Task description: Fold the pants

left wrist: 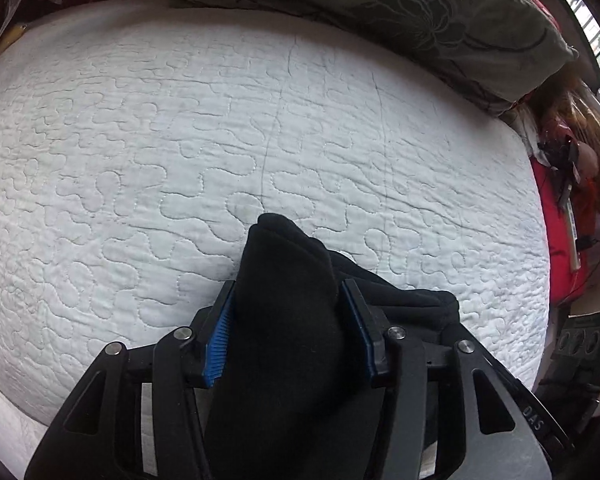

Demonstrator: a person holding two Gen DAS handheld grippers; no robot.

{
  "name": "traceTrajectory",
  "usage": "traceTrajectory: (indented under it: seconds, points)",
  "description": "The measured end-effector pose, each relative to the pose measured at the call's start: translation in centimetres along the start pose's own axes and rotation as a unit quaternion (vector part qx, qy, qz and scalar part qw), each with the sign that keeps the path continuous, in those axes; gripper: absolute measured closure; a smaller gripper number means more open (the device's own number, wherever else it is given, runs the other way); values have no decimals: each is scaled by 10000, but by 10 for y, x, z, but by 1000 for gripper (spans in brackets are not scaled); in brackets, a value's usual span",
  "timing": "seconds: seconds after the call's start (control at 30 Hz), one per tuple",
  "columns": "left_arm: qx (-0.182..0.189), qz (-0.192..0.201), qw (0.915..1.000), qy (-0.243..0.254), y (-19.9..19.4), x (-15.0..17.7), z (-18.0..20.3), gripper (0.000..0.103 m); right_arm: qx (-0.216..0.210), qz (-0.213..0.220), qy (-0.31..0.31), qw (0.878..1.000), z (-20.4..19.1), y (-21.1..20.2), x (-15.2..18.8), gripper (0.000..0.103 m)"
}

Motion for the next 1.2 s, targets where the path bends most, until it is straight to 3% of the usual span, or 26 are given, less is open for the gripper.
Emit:
traceTrajectory:
  seconds: [0.07, 0.13, 0.17, 0.2, 0.3, 0.47, 0.57, 0.63, 0.73, 0.83, 0.9, 0.97, 1.2]
  points:
    - [14, -20, 10000, -34, 1, -1, -3, 52, -46, -3, 15, 10000, 1, 1, 0, 84]
    - [49, -73, 9999, -79, 2, -3, -6, 52, 10, -25, 17, 10000, 2, 0, 0, 76]
    - [93, -99, 9999, -99, 2, -3, -7, 52, 86, -41, 69, 9999, 4, 0, -1, 62]
    - [117, -113, 9998, -112, 1, -3, -8, 52, 119, -56, 141, 9998, 8, 0, -1, 57]
    - [215, -136, 9996, -137, -10, 0, -13, 53, 13, -69, 283, 9996, 10, -3, 0, 57]
    - [320, 405, 9985, -199, -60, 16, -38, 53, 78, 231, -228, 9994, -24, -36, 5, 54]
    - [424, 464, 9979, -184, -69, 33, -44, 53, -61, 242, -830, 9962, -51, -49, 18, 54]
    - [203, 492, 9985, -96, -65, 47, -44, 53, 68, 173, -1158, 9931, -62, -46, 29, 55]
    - [-181, 509, 9985, 122, -49, 63, -37, 53, 395, 41, -1525, 9875, -71, -31, 46, 64]
    - [-532, 299, 9976, 332, -19, 76, -33, 52, 762, -132, -1572, 9845, -61, -15, 56, 70]
    - [-586, 232, 9973, 365, -1, 78, -33, 48, 1084, -249, -1521, 9821, -45, -2, 60, 80]
    - [-669, 357, 9966, 316, 0, 78, -34, 41, 1063, -159, -1362, 9848, -34, -2, 58, 86]
    - [-579, 316, 9977, 158, -9, 79, -41, 41, 1037, -217, -1246, 9865, -39, -4, 55, 83]
Point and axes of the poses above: each gripper's, at about its wrist camera, not at the fingertips, and y roughly the way its jaws point, z to its right, x to its underside, the point moved 6 cm from there along y, roughly the way its jaws point, and after that the axes turned 15 degrees about -z, right-handed, at the moved point
